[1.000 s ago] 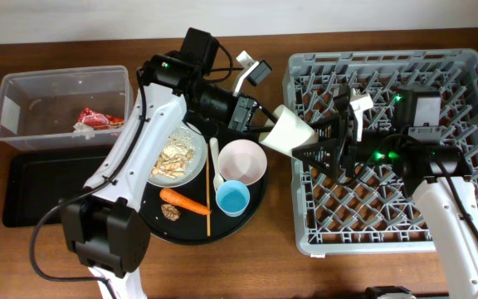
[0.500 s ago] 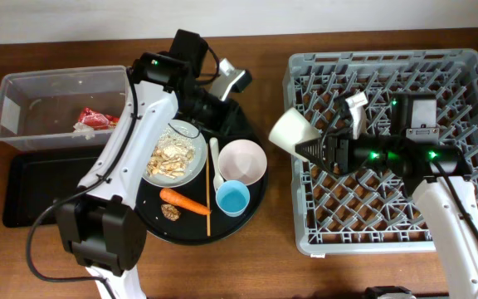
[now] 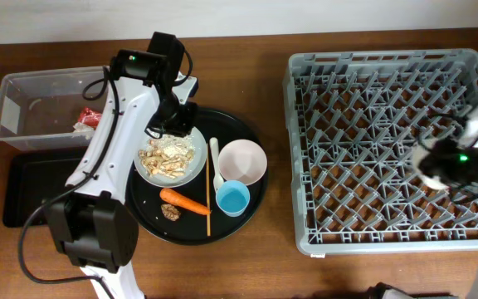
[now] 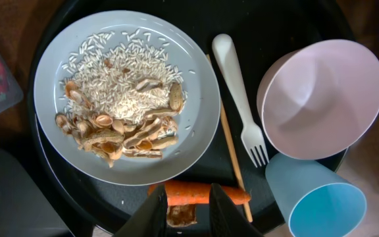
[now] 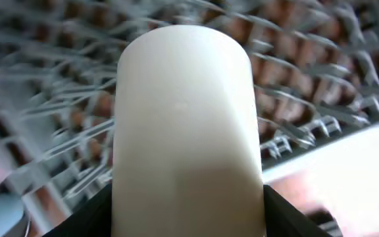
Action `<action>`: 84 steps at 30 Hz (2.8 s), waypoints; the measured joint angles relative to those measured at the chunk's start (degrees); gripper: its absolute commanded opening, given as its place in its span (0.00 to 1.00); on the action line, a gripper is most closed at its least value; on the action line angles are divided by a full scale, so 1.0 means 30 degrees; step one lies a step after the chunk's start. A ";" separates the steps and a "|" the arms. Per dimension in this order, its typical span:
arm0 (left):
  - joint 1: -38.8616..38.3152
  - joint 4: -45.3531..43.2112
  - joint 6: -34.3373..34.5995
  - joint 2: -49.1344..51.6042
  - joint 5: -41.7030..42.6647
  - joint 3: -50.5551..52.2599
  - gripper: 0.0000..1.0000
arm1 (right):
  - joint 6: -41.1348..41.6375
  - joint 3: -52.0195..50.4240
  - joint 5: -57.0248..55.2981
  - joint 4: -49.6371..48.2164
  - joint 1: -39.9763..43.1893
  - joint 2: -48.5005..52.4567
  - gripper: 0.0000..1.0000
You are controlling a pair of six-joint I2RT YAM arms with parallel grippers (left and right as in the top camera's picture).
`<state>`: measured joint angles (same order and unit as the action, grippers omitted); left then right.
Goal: Sort waste into correct bins and load items into the dishwasher rack
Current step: 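Place the white cup in the rack's right side with the right gripper, then grasp the blue cup with the left gripper and pass it right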
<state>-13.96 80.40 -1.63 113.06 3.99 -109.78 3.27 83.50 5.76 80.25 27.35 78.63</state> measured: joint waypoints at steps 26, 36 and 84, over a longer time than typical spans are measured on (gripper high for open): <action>0.0000 0.0248 0.0066 0.0000 0.0000 0.0000 0.27 | -0.0845 0.0000 0.5348 -0.1435 0.4976 0.4801 0.87; 0.2732 0.2135 0.2106 0.0000 -0.0007 0.0000 0.28 | -0.2885 0.0007 0.7461 -0.3031 -1.0644 0.2922 0.89; 0.1989 0.0758 -0.5129 -0.0102 2.1005 -0.0918 0.02 | -0.7832 0.0918 2.0524 -0.4175 -1.0360 0.5588 0.98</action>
<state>-7.99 82.67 -17.02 112.75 67.00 -112.53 -20.23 86.26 67.33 67.72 -3.73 95.39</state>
